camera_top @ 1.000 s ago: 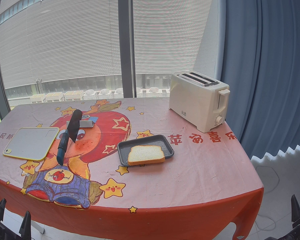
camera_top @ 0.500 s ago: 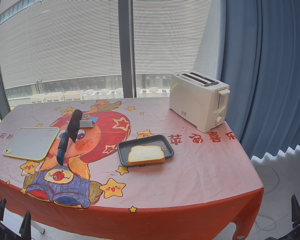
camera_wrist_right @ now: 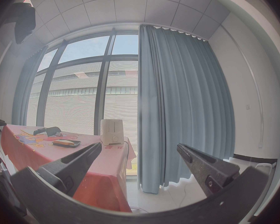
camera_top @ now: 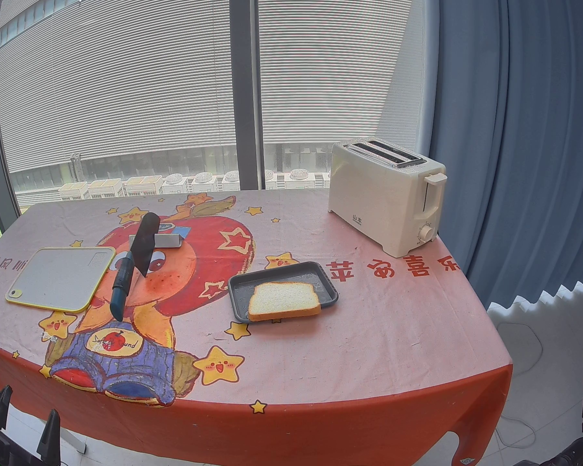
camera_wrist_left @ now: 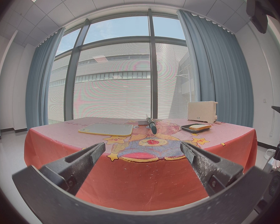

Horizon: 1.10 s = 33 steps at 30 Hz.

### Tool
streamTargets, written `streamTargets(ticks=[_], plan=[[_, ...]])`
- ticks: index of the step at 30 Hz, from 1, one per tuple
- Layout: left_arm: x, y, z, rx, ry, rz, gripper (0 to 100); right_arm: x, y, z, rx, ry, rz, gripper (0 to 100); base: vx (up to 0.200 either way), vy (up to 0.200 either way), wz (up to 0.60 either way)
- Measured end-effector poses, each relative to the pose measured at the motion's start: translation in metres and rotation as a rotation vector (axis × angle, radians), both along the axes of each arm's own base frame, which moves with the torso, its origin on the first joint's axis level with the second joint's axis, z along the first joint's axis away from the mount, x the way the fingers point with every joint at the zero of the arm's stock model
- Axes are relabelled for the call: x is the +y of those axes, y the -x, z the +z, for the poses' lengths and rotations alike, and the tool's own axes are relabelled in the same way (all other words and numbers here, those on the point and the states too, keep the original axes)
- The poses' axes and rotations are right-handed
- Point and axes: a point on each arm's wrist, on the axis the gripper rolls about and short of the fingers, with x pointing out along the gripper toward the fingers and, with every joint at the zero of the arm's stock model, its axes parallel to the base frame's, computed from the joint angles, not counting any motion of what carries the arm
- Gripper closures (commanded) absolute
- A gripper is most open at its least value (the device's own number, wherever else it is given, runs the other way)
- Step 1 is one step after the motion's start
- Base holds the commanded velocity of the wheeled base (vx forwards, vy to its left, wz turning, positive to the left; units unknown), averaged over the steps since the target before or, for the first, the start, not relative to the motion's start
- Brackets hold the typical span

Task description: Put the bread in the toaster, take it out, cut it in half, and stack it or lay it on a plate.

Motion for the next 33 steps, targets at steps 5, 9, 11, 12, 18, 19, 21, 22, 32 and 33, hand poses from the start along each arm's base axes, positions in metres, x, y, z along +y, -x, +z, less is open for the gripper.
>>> streamTargets(ticks=[5,9,11,12,18,19,21,22,32,33], plan=[[0.0000,0.0000,0.0000,0.000,0.000,-0.001,0,0.0000,0.0001,0.0003,-0.003,0.002,-0.002,0,0.000,0.000,0.00],[0.0000,0.0000,0.0000,0.000,0.000,0.000,0,0.0000,0.0001,0.0004,-0.004,0.003,-0.002,0,0.000,0.000,0.00],[0.0000,0.0000,0.0000,0.000,0.000,-0.001,0,0.0000,0.0001,0.0006,-0.006,0.003,-0.002,0,0.000,0.000,0.00],[0.0000,0.0000,0.0000,0.000,0.000,0.000,0,0.0000,0.0002,0.0009,-0.008,0.005,-0.002,0,0.000,0.000,0.00],[0.0000,0.0000,0.0000,0.000,0.000,0.000,0,0.0001,0.0007,0.0038,-0.035,0.030,0.001,0,0.000,0.000,0.00],[0.0000,0.0000,0.0000,0.000,0.000,0.000,0,0.0002,0.0008,0.0046,-0.043,0.033,0.003,0,0.000,0.000,0.00],[0.0000,0.0000,0.0000,0.000,0.000,0.000,0,0.0003,0.0011,0.0061,-0.058,0.035,0.004,0,0.000,0.000,0.00],[0.0000,0.0000,0.0000,0.000,0.000,0.000,0,0.0003,0.0013,0.0068,-0.065,0.036,0.005,0,0.000,0.000,0.00],[0.0000,0.0000,0.0000,0.000,0.000,0.000,0,0.0003,0.0018,0.0091,-0.087,0.043,0.008,0,0.000,0.000,0.00],[0.0000,0.0000,0.0000,0.000,0.000,0.000,0,0.0004,0.0018,0.0092,-0.089,0.043,0.009,0,0.000,0.000,0.00]])
